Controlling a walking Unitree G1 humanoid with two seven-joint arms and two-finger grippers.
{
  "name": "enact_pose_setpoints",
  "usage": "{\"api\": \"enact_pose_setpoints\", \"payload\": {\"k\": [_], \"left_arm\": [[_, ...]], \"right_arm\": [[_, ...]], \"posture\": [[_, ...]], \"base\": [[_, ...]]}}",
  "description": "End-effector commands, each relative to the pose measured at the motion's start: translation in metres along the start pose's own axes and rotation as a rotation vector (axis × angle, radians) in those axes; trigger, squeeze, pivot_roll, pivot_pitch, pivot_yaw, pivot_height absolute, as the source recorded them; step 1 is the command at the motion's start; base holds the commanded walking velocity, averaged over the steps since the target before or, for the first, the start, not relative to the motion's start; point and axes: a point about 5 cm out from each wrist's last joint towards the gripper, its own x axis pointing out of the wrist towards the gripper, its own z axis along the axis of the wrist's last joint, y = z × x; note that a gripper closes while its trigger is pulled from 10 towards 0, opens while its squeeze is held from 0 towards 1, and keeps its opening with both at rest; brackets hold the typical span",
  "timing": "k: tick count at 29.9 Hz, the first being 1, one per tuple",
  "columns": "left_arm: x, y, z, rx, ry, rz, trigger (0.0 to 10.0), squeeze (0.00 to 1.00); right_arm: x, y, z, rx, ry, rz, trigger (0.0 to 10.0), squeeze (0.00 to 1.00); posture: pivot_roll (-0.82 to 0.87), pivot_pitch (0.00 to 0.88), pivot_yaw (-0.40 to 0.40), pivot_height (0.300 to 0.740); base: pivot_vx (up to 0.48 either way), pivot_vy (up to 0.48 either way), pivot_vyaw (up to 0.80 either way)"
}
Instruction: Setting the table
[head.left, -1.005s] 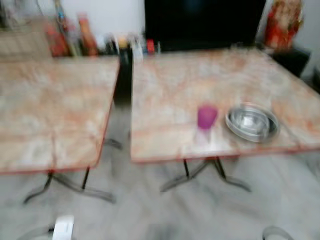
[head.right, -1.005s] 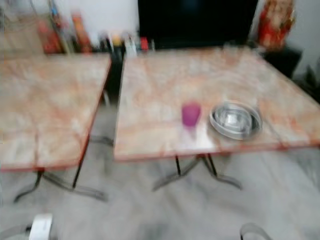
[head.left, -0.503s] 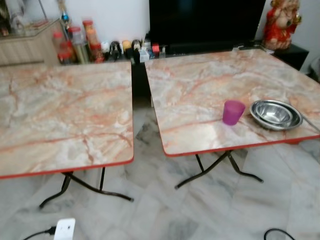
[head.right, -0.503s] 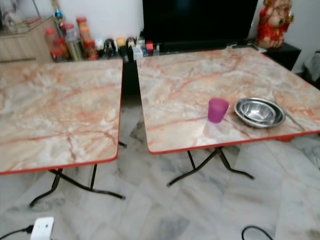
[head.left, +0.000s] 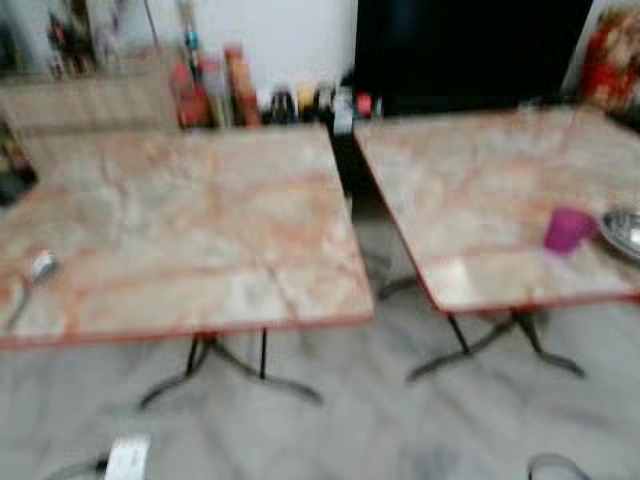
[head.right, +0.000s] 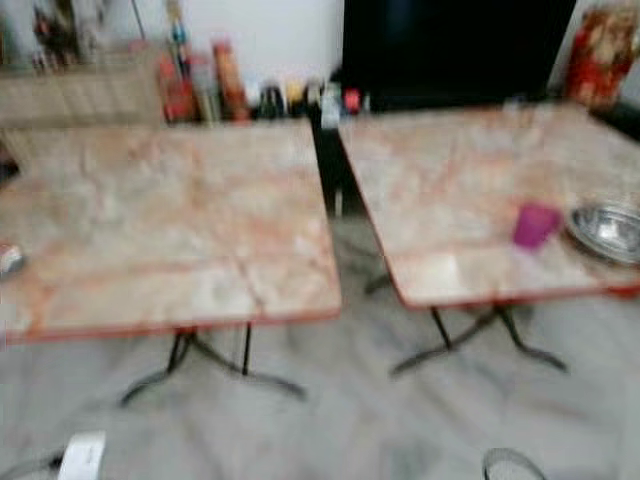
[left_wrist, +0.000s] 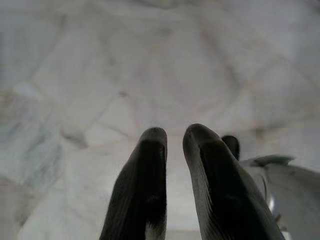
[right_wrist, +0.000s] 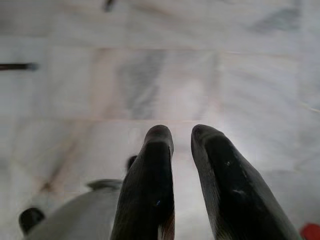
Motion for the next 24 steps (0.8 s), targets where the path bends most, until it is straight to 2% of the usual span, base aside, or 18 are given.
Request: {"api": "enact_pose_setpoints", "payload": {"k": [1,18,20,22,24], "left_arm": [[-0.0006,0.0050,-0.0022,0.023,0.016,0.011,10.0,0.00],[-0.0004,0.0064,-0.0002,0.021,0.011,0.019,10.0,0.00],[-0.0003,0.0066,0.0005,0.018,0.009,0.021,10.0,0.00],[-0.0002,0.0068,0.0015,0.015,0.007,0.024,10.0,0.00],[-0.0001,0.0069,0.0020,0.013,0.007,0.025,10.0,0.00]], "right_arm": [[0.0004,0.0024,0.0002,0.006,0.001,0.006,10.0,0.00],[0.0009,0.0028,0.0020,-0.020,-0.001,0.004,10.0,0.00],[0.0010,0.0028,0.0026,-0.014,-0.003,0.001,10.0,0.00],[0.0011,0.0033,0.0023,0.031,-0.005,-0.005,10.0,0.00],[0.0012,0.0034,0.0030,0.027,-0.007,-0.005,10.0,0.00]], "posture": [[0.02,0.000,-0.019,0.740],[0.03,0.020,-0.011,0.740],[0.03,0.027,-0.011,0.740],[0.04,0.041,-0.011,0.740],[0.04,0.053,-0.012,0.740]], "base": [[0.000,0.480,0.00],[0.000,0.480,0.03],[0.000,0.480,0.48],[0.000,0.480,0.22],[0.000,0.480,0.00]]}}
